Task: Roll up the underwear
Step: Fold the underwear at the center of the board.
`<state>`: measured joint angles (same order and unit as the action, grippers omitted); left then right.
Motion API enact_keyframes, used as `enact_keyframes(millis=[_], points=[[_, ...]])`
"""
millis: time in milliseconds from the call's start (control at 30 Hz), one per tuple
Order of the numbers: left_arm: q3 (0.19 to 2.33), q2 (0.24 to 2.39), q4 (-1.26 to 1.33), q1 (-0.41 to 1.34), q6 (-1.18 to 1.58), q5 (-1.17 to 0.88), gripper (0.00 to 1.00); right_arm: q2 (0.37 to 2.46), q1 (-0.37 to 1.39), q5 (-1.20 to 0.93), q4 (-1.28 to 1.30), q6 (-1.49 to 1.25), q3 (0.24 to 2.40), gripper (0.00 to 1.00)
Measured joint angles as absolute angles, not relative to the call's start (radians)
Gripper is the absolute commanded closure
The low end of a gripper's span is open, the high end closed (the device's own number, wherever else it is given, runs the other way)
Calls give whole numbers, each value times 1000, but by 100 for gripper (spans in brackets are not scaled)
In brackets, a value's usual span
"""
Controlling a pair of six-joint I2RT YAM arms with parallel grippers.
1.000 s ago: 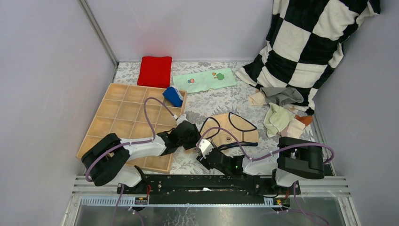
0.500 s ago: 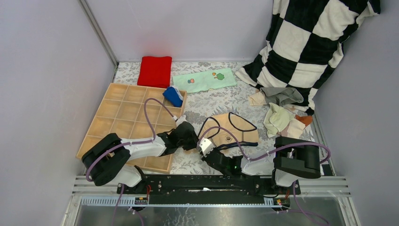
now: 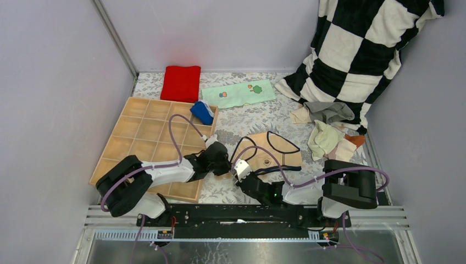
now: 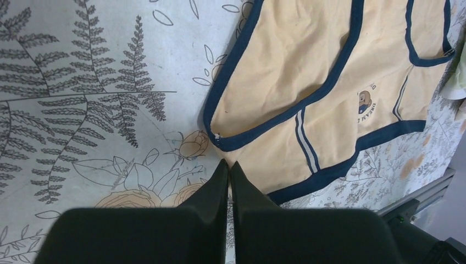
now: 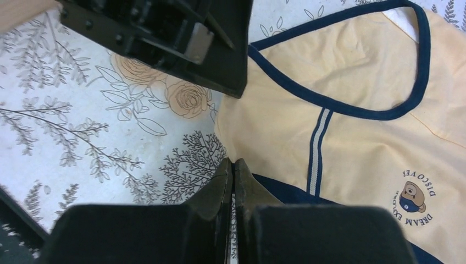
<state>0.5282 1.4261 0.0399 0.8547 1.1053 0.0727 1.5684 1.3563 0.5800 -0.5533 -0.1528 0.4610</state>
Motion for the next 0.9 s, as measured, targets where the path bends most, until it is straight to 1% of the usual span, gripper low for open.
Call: enact_keyframes(millis=[300, 633, 800, 900], points=[[610, 1423, -59, 855, 1080, 110, 100, 1509, 1356, 496, -504, -204, 500, 100], [629, 1206, -273, 857, 1057, 210, 100, 1505, 1364, 424, -506, -260, 575, 100], [652, 1173, -357, 883, 1021, 237, 100, 1484, 1374, 435, -486, -341, 575, 100], [706, 1180, -397, 925, 1001, 265, 100, 1429, 1382, 459, -460, -408, 571, 100]])
